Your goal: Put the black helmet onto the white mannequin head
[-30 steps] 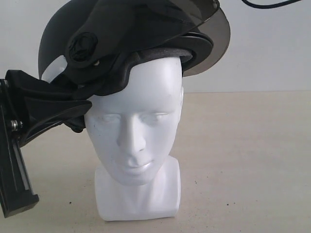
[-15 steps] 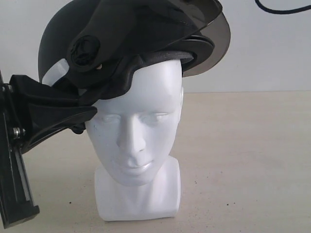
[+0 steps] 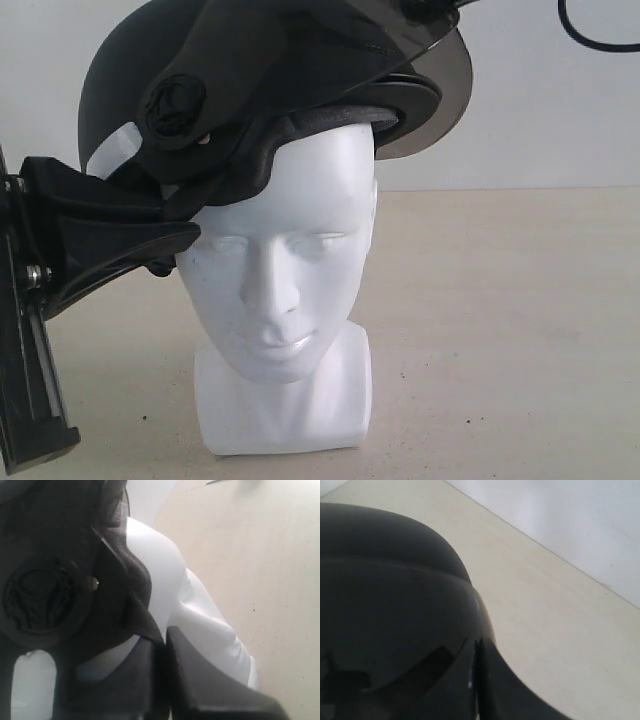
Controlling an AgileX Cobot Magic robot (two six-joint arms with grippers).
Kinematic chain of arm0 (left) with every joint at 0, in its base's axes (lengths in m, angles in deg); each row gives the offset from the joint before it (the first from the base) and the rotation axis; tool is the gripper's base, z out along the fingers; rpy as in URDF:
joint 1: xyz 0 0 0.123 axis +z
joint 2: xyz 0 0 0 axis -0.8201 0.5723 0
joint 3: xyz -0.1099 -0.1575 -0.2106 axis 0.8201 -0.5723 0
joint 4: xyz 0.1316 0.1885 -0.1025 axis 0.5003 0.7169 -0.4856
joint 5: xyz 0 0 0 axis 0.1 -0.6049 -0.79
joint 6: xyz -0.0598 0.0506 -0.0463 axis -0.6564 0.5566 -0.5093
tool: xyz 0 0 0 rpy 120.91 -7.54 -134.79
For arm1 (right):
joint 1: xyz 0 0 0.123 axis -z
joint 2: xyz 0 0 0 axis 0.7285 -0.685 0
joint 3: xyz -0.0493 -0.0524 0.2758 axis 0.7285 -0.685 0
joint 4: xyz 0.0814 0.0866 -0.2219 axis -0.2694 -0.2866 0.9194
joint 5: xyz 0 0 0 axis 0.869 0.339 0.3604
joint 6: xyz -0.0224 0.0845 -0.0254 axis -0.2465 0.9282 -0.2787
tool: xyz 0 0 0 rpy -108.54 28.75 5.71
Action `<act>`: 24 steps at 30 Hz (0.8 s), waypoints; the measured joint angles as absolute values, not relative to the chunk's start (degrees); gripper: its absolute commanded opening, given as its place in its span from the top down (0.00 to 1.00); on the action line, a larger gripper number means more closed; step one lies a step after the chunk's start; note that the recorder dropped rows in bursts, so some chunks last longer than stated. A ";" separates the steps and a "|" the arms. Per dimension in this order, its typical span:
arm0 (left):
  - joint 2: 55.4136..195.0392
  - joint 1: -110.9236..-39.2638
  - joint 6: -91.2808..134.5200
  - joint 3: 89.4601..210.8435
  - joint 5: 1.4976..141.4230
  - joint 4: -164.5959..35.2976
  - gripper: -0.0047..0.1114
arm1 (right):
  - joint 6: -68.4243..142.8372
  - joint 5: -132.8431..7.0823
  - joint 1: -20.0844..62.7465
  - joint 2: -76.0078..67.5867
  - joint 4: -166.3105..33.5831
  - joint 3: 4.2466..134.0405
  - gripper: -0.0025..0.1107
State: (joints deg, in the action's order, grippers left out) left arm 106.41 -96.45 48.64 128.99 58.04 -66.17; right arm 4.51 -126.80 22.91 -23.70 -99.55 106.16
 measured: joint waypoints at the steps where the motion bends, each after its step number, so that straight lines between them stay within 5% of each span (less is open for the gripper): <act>1: 106.41 -96.45 48.64 128.99 58.04 -66.17 0.92 | 4.51 -126.98 22.91 -23.33 -99.68 106.16 0.98; 24: 106.41 -96.45 48.64 128.99 57.99 -66.38 0.92 | -6.75 -122.33 22.68 -23.06 -110.71 105.82 0.98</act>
State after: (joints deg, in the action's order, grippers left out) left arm 106.41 -96.45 48.64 128.99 57.99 -66.38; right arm -6.75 -122.33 22.68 -23.06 -110.71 105.82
